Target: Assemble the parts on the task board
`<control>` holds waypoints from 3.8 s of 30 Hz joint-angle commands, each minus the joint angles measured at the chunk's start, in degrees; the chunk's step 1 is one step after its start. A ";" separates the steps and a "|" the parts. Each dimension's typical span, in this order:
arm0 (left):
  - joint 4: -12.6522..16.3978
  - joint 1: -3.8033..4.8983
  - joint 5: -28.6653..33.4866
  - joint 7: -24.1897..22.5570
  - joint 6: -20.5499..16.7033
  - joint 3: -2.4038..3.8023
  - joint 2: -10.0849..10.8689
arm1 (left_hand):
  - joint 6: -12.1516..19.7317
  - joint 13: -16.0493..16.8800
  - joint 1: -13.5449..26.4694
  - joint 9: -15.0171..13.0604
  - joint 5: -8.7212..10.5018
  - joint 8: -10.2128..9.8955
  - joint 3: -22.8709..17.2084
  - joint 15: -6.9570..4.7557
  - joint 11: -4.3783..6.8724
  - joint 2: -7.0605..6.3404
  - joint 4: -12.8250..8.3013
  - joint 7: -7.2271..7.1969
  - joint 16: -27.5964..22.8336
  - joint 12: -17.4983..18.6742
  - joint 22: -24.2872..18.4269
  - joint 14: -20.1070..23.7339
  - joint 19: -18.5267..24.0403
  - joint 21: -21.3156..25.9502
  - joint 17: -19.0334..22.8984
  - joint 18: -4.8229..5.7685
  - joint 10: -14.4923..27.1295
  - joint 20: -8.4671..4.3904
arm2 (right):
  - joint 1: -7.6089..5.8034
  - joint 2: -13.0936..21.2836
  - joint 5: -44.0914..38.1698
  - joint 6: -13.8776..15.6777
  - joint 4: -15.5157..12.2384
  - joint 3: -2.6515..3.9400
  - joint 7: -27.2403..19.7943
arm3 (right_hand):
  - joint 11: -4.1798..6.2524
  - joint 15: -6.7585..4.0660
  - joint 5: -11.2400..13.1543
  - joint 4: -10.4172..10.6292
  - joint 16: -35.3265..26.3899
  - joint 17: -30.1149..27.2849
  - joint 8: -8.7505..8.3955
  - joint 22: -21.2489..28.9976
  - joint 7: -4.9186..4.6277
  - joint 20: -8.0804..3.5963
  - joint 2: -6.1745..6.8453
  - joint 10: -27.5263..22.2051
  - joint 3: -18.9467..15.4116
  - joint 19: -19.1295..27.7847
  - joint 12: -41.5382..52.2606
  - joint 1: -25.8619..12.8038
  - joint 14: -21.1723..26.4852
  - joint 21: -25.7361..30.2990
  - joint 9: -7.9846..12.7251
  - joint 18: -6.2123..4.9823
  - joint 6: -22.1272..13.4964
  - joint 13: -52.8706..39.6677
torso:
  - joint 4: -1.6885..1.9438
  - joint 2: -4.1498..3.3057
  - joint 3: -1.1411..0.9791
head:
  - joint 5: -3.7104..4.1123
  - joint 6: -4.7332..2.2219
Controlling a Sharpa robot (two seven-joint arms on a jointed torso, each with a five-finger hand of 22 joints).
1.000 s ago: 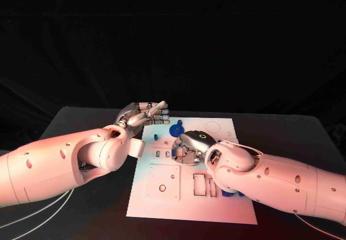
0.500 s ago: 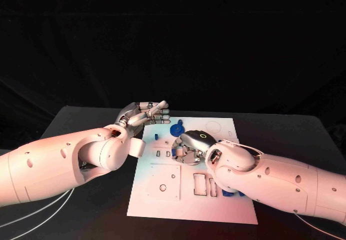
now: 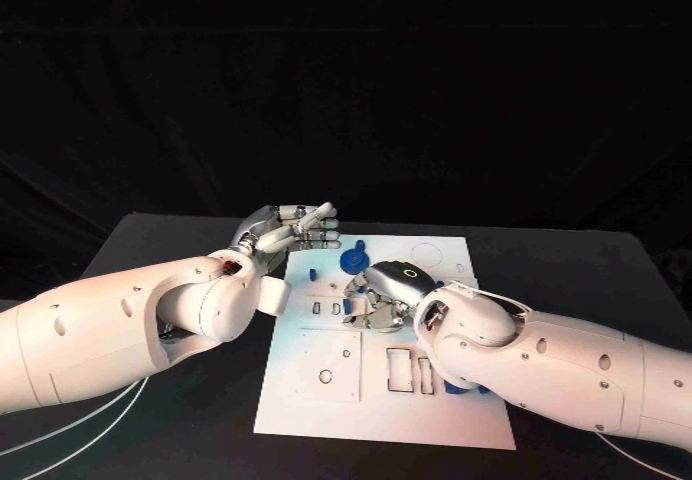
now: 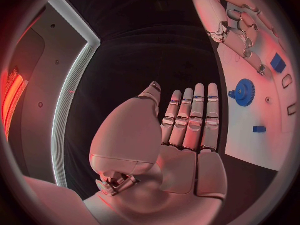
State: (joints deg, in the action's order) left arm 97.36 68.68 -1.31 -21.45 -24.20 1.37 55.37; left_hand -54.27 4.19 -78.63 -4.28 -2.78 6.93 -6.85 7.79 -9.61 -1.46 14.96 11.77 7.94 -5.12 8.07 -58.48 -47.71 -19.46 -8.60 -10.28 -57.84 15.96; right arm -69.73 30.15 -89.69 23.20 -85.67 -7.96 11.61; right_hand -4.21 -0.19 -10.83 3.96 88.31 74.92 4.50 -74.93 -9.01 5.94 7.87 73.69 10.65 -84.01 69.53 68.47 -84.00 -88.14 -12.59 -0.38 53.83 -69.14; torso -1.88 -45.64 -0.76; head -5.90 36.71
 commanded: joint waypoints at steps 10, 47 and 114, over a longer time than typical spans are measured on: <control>-2.05 0.06 -11.09 9.70 6.94 0.01 -0.44 | -4.13 1.43 -4.62 -0.52 -0.42 0.68 -3.98 -3.99 2.78 -0.31 -2.79 -1.57 7.56 -2.35 4.31 -11.81 -10.02 -9.17 -4.98 -0.37 -8.38 -5.35 | -5.16 8.18 21.95 -0.02 -6.28 1.12 -11.65 | 0.22 0.09 -2.56 -0.16 -1.90 7.64 0.84 -9.35 0.26 0.30 -2.36 -1.34 -0.78 -0.35 -0.69 3.58 -4.12 4.92 -0.40 -1.71 1.59 0.57 | -0.17 0.95 -0.08 | 0.32 -0.32; -10.72 5.64 -60.84 60.04 30.45 -0.45 -12.13 | -2.50 60.09 15.79 -24.28 -0.20 22.61 11.73 -11.53 10.14 2.25 1.77 -8.42 82.06 -63.12 69.81 -31.52 -34.98 -65.24 -81.40 7.69 -17.82 -13.63 | -10.44 21.48 36.48 -2.46 -8.99 1.28 -11.66 | 0.53 -0.26 -5.10 1.01 -2.67 6.54 1.78 -8.37 0.58 -0.12 -2.81 -1.97 -2.88 0.45 -1.39 2.85 -3.89 6.39 -0.73 -2.02 1.90 1.39 | -0.72 3.20 -1.34 | -1.05 1.22; -15.46 5.59 -59.09 60.87 35.34 -1.91 -17.60 | 0.17 59.92 9.29 -28.89 -0.24 23.94 12.64 -11.35 9.97 6.44 1.42 -8.24 82.06 -62.43 70.64 -31.52 -35.01 -65.66 -81.40 7.79 -16.65 -13.35 | -8.75 19.94 33.12 -2.52 -7.67 1.12 -10.57 | 0.71 -0.42 -8.31 1.71 -3.03 6.07 2.33 -8.09 0.74 -0.25 -3.53 -1.69 -3.91 0.59 -1.33 3.13 -3.84 6.95 -0.92 -2.12 1.95 1.46 | -0.80 3.07 -1.26 | -1.07 1.55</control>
State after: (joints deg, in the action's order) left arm 81.71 74.26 -61.00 39.63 10.53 -0.55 37.90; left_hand -54.46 64.21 -69.02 -33.14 -2.97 30.73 5.93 -3.37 0.33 5.04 16.37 3.59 89.82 -67.67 74.91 -84.17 -82.62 -84.98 -74.91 -3.13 -74.72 2.35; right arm -78.52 50.15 -55.78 21.37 -93.36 -6.83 0.95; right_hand -3.59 -0.11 -18.98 5.77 85.54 74.91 6.62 -74.92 -8.35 5.72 4.77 72.07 7.11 -83.80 68.35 71.56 -83.92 -81.47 -13.45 -2.14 55.91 -67.64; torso -2.66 -42.55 -2.04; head -6.90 38.22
